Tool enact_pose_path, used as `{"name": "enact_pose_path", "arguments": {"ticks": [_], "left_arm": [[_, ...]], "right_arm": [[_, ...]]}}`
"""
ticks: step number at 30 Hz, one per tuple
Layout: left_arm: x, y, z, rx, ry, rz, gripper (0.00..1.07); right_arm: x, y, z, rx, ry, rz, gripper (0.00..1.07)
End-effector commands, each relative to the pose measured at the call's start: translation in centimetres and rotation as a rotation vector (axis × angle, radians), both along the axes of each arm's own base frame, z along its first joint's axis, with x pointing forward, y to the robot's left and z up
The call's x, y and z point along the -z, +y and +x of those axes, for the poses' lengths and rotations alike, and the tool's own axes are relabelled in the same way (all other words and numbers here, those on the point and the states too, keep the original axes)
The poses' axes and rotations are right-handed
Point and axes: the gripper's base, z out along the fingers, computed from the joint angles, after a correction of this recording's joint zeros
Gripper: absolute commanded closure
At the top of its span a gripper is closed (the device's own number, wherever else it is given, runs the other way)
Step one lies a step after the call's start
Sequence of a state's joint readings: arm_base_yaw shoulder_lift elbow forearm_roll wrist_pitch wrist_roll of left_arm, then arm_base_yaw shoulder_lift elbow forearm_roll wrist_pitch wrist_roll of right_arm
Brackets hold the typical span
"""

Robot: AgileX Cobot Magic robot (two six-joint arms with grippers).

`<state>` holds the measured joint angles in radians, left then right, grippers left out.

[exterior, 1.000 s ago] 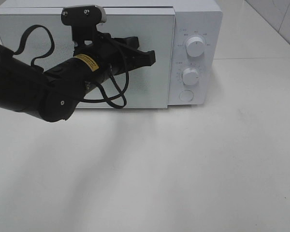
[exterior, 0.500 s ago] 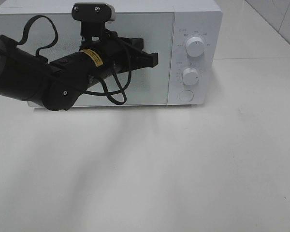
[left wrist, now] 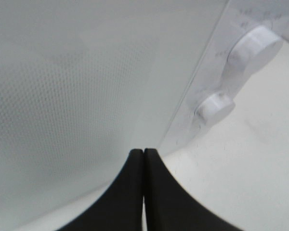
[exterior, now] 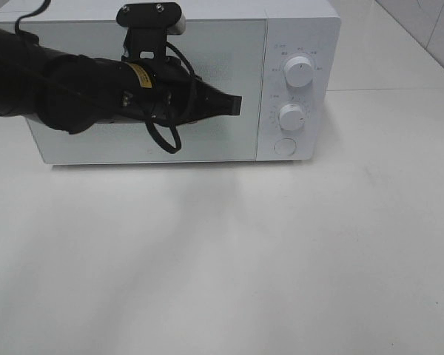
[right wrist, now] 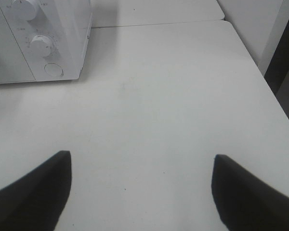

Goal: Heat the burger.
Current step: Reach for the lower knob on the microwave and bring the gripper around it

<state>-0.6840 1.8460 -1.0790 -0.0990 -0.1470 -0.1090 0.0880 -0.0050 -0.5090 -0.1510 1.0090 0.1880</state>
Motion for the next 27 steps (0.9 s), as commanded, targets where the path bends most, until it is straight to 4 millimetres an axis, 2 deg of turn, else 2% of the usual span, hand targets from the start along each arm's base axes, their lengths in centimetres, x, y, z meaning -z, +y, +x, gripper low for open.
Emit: {"name": "enact_pose_path", "arguments": {"ticks": [1,2,3,4,5,6,7,8,9,10,11,14,16,21,27], "left_arm": [[-0.5,0.4,-0.9,0.015,0.085,0.059,1.07],[-0.6,0.6,-1.2,0.019,0.116,0.081,1.06],[-0.9,1.0,-1.8,0.027,0.169,0.12,0.97],[-0.9,1.0,-1.8,0.027,0.169,0.12,0.97],[-1.0,1.2,-2.1,0.03,0.197,0.139,0.87],[-1.0,1.2,-2.1,0.03,0.197,0.139,0.87],[-1.4,1.6,-2.7,0.036,0.24,0.169,0.6],[-1.4,1.7,-2.9,0.038,0.26,0.183,0.44],[-1.4,1.7,-2.9,0.038,0.26,0.183,0.44],[-1.5,2.0,-3.3,0.04,0.301,0.207,0.17],[-1.5,2.3,-3.8,0.041,0.351,0.23,0.05],[-1.6,2.4,-4.1,0.043,0.377,0.24,0.06],[-2.1,2.8,-5.3,0.036,0.497,0.236,0.07],[-3.0,3.5,-6.9,0.054,0.614,0.262,0.07],[-3.9,4.3,-8.1,0.148,0.633,0.353,0.07]], "right_arm": [[0.1,0.0,-0.4,0.01,-0.024,0.01,0.33],[0.1,0.0,-0.4,0.01,-0.024,0.01,0.33],[0.1,0.0,-0.4,0.01,-0.024,0.01,0.33],[0.1,0.0,-0.4,0.01,-0.024,0.01,0.33],[0.1,0.0,-0.4,0.01,-0.024,0.01,0.33],[0.1,0.0,-0.4,0.01,-0.024,0.01,0.33],[0.1,0.0,-0.4,0.01,-0.024,0.01,0.33],[0.1,0.0,-0.4,0.01,-0.024,0.01,0.33],[0.1,0.0,-0.4,0.01,-0.024,0.01,0.33],[0.1,0.0,-0.4,0.01,-0.024,0.01,0.33],[0.1,0.0,-0.4,0.01,-0.024,0.01,0.33],[0.1,0.0,-0.4,0.01,-0.024,0.01,0.33],[0.1,0.0,-0.4,0.01,-0.024,0.01,0.33],[0.1,0.0,-0.4,0.01,-0.024,0.01,0.33],[0.1,0.0,-0.4,0.01,-0.024,0.01,0.33]]}}
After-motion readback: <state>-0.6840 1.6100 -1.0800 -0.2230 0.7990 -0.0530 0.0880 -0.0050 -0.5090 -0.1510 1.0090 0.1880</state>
